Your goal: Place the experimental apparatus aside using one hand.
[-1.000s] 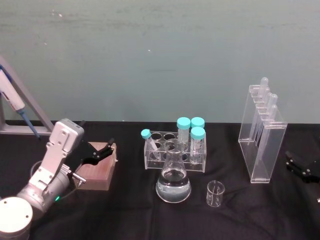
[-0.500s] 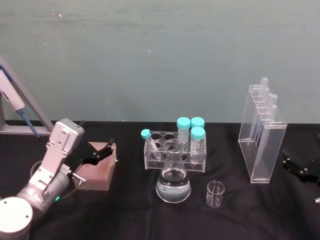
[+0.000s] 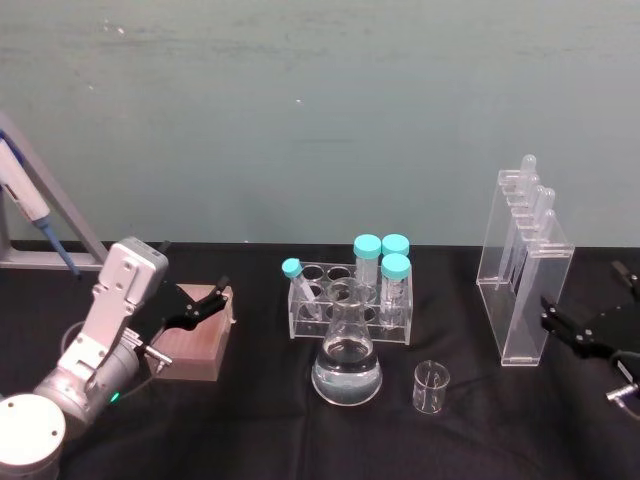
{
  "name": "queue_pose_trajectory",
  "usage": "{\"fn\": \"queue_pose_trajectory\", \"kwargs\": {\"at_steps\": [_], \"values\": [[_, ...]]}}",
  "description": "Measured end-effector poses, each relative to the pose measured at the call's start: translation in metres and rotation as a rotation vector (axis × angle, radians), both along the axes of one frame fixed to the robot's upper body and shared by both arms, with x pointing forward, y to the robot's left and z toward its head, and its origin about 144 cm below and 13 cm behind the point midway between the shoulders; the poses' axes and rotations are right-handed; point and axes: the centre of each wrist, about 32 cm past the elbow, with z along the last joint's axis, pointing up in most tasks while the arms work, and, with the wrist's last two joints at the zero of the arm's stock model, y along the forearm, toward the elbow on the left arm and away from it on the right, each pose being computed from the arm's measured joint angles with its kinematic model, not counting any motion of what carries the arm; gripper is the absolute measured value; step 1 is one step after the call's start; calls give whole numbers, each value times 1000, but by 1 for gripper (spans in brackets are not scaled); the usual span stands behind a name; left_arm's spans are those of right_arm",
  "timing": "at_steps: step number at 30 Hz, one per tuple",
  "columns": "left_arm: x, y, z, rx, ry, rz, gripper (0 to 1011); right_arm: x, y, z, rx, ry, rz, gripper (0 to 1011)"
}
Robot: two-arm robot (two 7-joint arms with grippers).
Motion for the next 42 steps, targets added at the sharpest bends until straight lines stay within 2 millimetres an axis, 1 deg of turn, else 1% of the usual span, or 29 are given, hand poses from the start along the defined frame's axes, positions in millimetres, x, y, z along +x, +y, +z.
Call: {"fn": "queue_pose_trajectory", "kwargs": {"at_steps": [16, 30, 42], "values": [[0, 0, 0, 0, 0, 0, 1000, 10, 25, 0, 75, -11, -37, 1000], [0, 0, 0, 0, 0, 0, 1000, 22, 43, -1, 128, -12, -76, 1000], [0, 0, 0, 0, 0, 0, 1000, 31, 55, 0, 138, -15, -113, 1000]]}}
